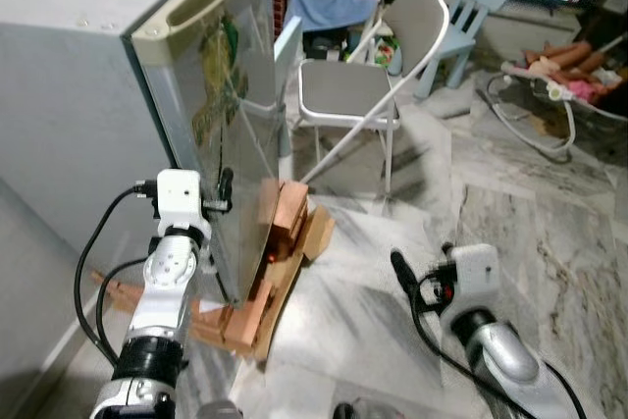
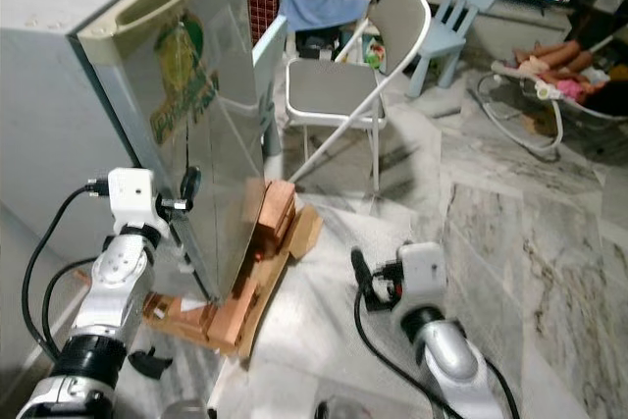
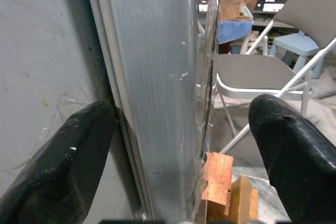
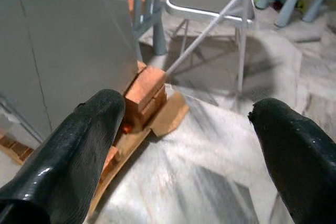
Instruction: Restocking fridge
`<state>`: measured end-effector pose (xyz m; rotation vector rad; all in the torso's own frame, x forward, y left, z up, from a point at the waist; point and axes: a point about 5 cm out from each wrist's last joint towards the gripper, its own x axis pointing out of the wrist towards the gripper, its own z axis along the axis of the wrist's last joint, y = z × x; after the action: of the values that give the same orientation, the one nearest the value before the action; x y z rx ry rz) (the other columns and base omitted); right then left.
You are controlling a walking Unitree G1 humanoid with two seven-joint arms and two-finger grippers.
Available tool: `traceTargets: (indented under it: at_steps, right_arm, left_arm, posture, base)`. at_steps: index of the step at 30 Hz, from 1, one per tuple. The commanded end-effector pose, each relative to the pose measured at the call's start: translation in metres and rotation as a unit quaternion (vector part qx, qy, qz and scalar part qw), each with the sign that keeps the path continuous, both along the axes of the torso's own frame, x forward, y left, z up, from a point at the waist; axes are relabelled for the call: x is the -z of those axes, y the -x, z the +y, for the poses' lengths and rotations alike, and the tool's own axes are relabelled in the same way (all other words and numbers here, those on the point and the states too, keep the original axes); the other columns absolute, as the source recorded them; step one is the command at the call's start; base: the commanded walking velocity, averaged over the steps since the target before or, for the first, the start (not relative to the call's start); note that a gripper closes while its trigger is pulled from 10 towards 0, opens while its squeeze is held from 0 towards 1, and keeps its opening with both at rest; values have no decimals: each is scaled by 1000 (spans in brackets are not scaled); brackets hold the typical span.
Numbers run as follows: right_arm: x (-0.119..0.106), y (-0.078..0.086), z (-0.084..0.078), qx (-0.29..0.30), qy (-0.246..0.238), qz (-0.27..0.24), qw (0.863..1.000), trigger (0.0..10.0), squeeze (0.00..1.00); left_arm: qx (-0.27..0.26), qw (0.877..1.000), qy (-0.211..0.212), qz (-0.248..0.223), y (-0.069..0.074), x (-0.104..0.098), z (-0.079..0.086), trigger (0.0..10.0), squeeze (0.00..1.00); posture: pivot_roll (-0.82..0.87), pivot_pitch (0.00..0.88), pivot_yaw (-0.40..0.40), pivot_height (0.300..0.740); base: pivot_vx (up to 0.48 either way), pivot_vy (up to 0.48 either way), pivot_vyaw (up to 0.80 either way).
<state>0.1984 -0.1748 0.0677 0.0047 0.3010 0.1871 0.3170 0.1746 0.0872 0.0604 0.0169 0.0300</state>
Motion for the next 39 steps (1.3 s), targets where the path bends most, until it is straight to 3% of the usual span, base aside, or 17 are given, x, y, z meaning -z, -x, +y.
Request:
traceTargets:
  at_steps: [1, 5, 6, 7, 8, 11, 12, 14, 15, 16, 18, 22, 23, 31, 35, 36, 39]
  right_arm:
    - [-8, -1, -2, 2, -2, -12, 1000, 10000, 0]
    - [-5, 0, -4, -3, -6, -4, 1000, 10000, 0]
    - [-4, 1, -5, -3, -7, -1, 1000, 10000, 0]
    - [-2, 0, -5, -5, -9, 3, 1000, 10000, 0]
    - [-2, 0, -5, -5, -9, 3, 1000, 10000, 0]
    - [0, -1, -6, -10, -10, 7, 1000, 10000, 0]
    - [0, -1, -6, -10, -10, 7, 1000, 10000, 0]
    - [1, -2, -5, -12, -10, 8, 1000, 10000, 0]
    - [1, -3, -4, -13, -10, 8, 1000, 10000, 0]
    - [1, -3, -4, -13, -10, 8, 1000, 10000, 0]
    - [0, -4, -2, -13, -12, 6, 1000, 10000, 0]
    - [-1, -4, 2, -10, -18, 1, 1000, 10000, 0]
    - [-2, -4, 3, -8, -24, -3, 1000, 10000, 0]
    - [-6, -4, 6, -14, -33, -7, 999, 10000, 0]
    - [-8, -6, 5, -15, -27, -11, 999, 10000, 0]
    - [-8, -6, 5, -15, -27, -11, 999, 10000, 0]
    - [-9, -10, 5, -22, -20, -13, 999, 10000, 0]
  left_arm:
    - [18, 1000, 5, -19, -8, -10, -5, 10000, 0]
    - [111, 993, 44, -21, -14, -18, -40, 10000, 0]
    - [144, 988, 43, -24, -15, -21, -55, 10000, 0]
    - [216, 974, 53, -33, -16, -32, -90, 10000, 0]
    - [216, 974, 53, -33, -16, -32, -90, 10000, 0]
    - [356, 924, 124, -60, -6, -75, -167, 10000, 0]
    - [356, 924, 124, -60, -6, -75, -167, 10000, 0]
    - [447, 875, 160, -96, 14, -114, -215, 10000, 0]
    - [476, 857, 162, -112, 22, -127, -230, 10000, 0]
    - [476, 857, 162, -112, 22, -127, -230, 10000, 0]
    - [504, 841, 155, -124, 31, -133, -245, 10000, 0]
    - [483, 860, 129, -104, 23, -108, -235, 10000, 0]
    - [453, 880, 116, -86, 15, -94, -218, 10000, 0]
    - [340, 934, 96, -48, 2, -65, -149, 10000, 0]
    - [263, 961, 75, -32, 7, -46, -104, 10000, 0]
    - [263, 961, 75, -32, 7, -46, -104, 10000, 0]
    - [223, 974, 39, -8, 22, -31, -77, 10000, 0]
  posture:
    - [12, 42, -38, 740]
    - [21, 43, -40, 740]
    - [26, 39, -43, 740]
    - [29, 33, -47, 740]
    - [29, 33, -47, 740]
    - [29, 23, -51, 740]
    - [29, 23, -51, 740]
    - [29, 13, -50, 740]
    - [26, 9, -47, 740]
    - [26, 9, -47, 740]
    - [14, 4, -37, 740]
    - [11, 5, -30, 740]
    - [18, 6, -25, 740]
    - [34, 15, -26, 740]
    - [57, 29, -24, 740]
    - [57, 29, -24, 740]
    - [76, 43, -16, 740]
  base:
    - [0, 0, 0]
    - [0, 0, 0]
    - [0, 0, 0]
    - [0, 0, 0]
    - [0, 0, 0]
    - [0, 0, 0]
    - [0, 0, 0]
    - [0, 0, 0]
    - [0, 0, 0]
    - [0, 0, 0]
    - [0, 0, 0]
    - [0, 0, 0]
    - [0, 0, 0]
    - [0, -210, 0]
    - [127, -410, -147]
    - [259, -401, -587]
    - [271, -393, -800]
